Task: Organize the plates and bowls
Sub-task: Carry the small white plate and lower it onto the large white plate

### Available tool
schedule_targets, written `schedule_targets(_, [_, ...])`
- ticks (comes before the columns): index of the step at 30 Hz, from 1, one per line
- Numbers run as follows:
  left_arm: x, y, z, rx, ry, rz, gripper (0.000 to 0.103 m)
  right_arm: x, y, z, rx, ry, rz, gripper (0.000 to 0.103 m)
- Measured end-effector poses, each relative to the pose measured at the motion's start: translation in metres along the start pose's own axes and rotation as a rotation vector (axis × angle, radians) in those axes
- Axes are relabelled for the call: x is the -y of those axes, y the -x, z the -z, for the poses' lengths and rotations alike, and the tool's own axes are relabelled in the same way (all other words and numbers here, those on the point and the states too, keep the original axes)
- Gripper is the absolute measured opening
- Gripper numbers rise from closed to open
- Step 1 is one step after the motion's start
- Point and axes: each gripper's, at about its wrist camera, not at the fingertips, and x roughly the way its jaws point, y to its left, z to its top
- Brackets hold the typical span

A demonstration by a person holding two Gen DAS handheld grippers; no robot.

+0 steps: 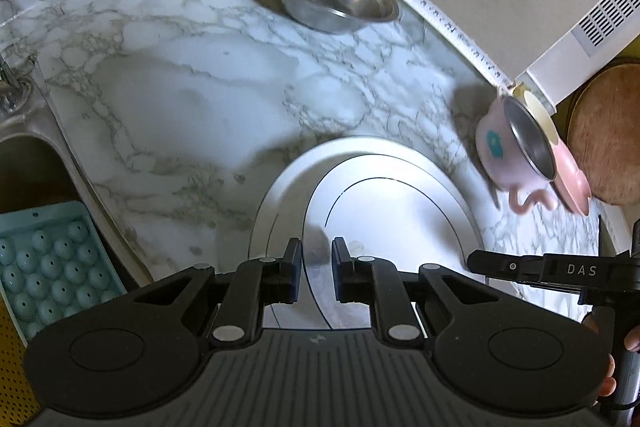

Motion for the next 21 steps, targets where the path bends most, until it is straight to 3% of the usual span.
schedule_targets(21, [-0.001, -0.014, 0.009, -0.027, -0.026, -0.029, 0.015, 0.005, -0.010, 0.009, -0.030, 0.010, 0.013, 0.009])
